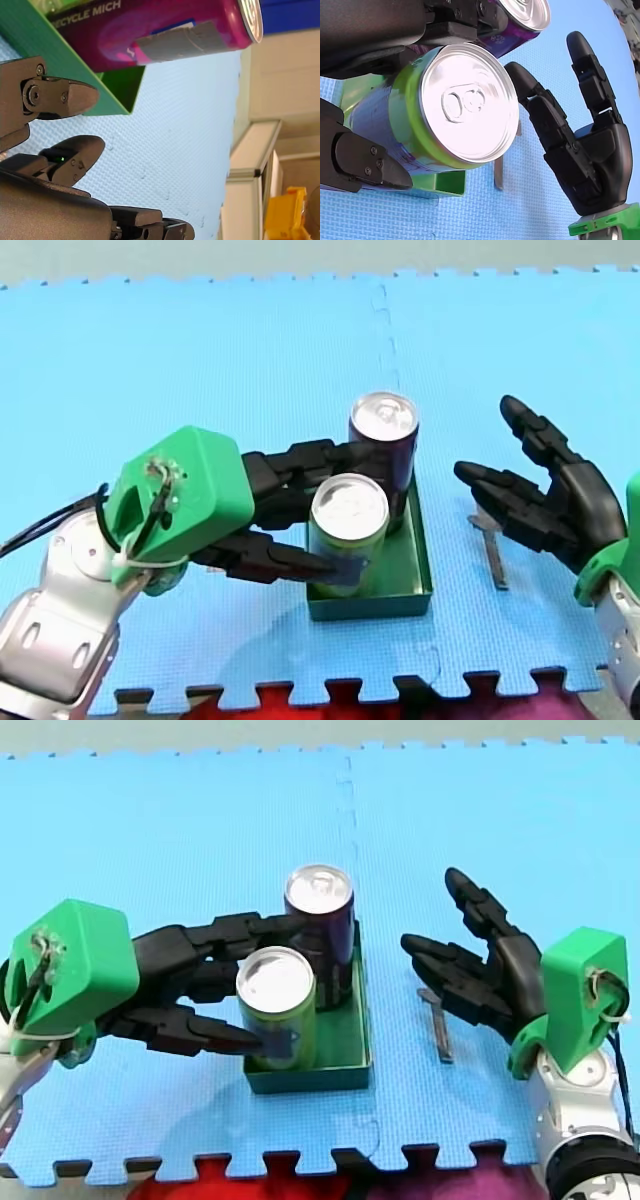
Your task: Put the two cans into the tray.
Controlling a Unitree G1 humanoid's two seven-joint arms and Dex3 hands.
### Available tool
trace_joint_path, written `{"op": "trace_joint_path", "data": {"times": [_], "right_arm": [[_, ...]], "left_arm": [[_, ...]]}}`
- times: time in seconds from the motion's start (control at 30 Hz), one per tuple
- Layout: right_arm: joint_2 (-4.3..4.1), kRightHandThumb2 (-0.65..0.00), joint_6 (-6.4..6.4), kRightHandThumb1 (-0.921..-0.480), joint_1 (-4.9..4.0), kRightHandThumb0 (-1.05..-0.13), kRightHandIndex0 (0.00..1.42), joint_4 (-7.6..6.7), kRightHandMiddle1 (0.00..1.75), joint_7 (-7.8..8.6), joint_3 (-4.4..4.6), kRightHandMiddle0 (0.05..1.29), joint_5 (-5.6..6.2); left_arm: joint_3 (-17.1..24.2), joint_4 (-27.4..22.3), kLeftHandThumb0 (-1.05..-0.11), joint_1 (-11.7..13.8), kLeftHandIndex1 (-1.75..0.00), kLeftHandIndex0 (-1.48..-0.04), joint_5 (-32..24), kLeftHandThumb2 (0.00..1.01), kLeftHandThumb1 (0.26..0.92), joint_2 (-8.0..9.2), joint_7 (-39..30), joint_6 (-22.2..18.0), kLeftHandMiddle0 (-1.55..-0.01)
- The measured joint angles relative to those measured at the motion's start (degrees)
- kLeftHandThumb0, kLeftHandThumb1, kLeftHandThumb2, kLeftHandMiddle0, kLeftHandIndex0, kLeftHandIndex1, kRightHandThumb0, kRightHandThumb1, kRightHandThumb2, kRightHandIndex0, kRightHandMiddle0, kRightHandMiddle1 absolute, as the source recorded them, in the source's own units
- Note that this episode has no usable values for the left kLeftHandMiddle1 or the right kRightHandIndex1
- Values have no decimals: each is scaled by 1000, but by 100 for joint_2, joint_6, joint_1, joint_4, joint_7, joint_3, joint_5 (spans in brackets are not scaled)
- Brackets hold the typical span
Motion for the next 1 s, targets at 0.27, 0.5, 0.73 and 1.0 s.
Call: {"op": "trace_joint_path", "data": {"times": [0.27, 0.5, 0.73, 1.0], "right_arm": [[5, -359, 0, -921, 4, -1048, 594, -3, 6, -1, 0, 161, -1], [4, -365, 0, -921, 6, -1048, 594, -4, 5, -15, 10, 161, -12], [0, -370, 0, -921, 8, -1048, 590, -4, 2, -33, 20, 159, -14], [-8, -358, 63, -921, 6, -1048, 598, 6, 1, 136, -85, 157, 113]], "left_arm": [[83, -76, -1048, 14, 0, -106, -171, 0, 750, -70, 37, 336, -239], [84, -196, -1042, 15, 0, -105, -188, 0, 730, -70, 75, 570, -249], [130, -203, -1025, 50, -1, -106, -203, 0, 720, 17, 55, 539, -256], [222, -192, -1036, 355, -3, -114, 181, 2, 726, 158, 487, 109, -285]]}}
